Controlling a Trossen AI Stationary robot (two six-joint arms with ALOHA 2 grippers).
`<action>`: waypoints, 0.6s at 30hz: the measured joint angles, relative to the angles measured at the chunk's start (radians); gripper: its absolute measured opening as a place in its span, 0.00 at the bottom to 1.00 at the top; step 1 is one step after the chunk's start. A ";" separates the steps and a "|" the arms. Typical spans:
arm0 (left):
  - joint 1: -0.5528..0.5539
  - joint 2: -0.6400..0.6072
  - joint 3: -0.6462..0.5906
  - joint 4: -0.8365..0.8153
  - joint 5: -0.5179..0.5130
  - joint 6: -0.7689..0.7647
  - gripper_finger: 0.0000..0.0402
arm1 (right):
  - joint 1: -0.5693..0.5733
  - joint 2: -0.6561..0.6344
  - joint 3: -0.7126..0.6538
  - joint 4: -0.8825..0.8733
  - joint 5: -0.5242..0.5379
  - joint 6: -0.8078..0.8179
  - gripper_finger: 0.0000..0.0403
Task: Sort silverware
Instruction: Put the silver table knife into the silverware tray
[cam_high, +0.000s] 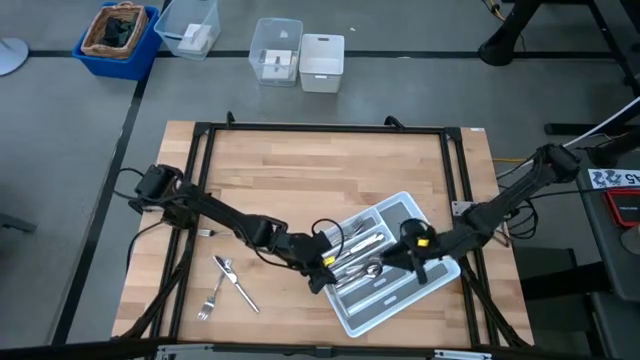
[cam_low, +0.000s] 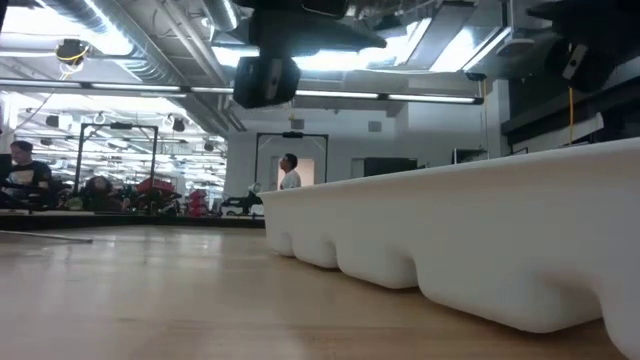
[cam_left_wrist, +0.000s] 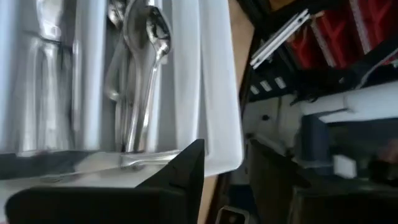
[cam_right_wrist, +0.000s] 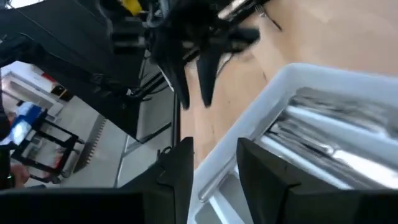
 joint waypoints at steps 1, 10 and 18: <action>0.000 -0.011 0.000 -0.025 -0.002 0.017 0.26 | 0.000 0.035 0.002 0.026 0.000 0.021 0.31; -0.024 -0.210 0.000 -0.323 -0.163 0.124 0.20 | -0.056 0.359 0.151 0.027 -0.134 0.227 0.31; -0.065 -0.372 0.000 -0.622 -0.286 0.118 0.21 | -0.159 0.623 0.435 -0.174 -0.302 0.227 0.31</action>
